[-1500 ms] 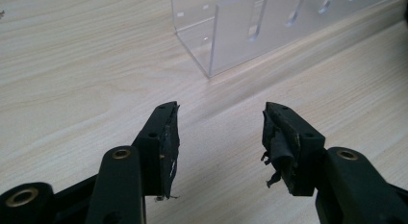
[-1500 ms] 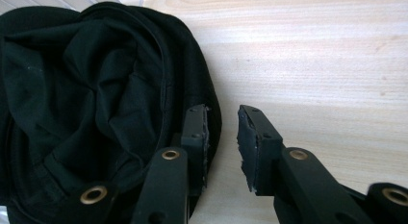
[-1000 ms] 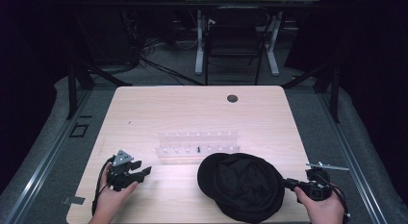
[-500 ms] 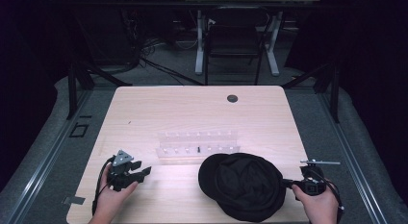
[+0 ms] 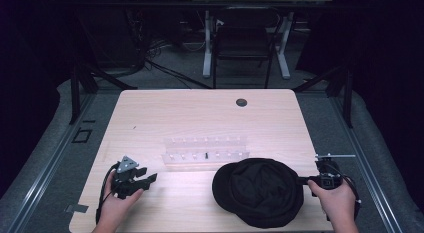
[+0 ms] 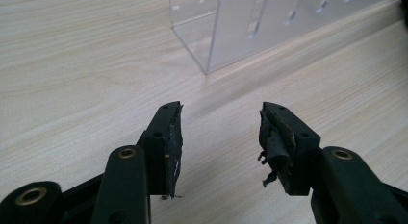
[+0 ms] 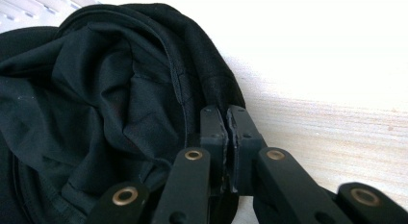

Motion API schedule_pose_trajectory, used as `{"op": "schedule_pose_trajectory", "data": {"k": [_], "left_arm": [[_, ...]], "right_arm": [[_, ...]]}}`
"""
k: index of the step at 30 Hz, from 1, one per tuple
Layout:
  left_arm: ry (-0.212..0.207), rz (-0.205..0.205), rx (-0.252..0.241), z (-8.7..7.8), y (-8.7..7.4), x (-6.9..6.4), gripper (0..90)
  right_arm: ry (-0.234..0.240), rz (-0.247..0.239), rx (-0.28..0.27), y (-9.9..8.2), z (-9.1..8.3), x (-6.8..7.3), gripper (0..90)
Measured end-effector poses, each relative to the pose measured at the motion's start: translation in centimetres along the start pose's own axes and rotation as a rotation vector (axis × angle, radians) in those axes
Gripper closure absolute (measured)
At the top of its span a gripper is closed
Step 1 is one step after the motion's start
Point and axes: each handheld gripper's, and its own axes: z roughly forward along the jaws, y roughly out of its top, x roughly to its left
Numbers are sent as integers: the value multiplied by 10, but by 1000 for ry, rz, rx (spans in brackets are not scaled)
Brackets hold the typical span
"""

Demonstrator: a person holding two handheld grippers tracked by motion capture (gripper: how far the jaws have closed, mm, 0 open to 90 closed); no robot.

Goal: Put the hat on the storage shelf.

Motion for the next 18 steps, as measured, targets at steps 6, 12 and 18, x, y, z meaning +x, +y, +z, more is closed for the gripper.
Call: {"op": "schedule_pose_trajectory", "data": {"k": [6,12,18], "left_arm": [[-2,4,14,0,0,0,500],[1,0,4,1,0,-1,499],[-5,2,15,2,0,-2,499]], "right_arm": [[-6,-25,104,3,-1,3,861],[-7,-6,194,3,-3,4,848],[-19,18,274,6,0,3,801]]}}
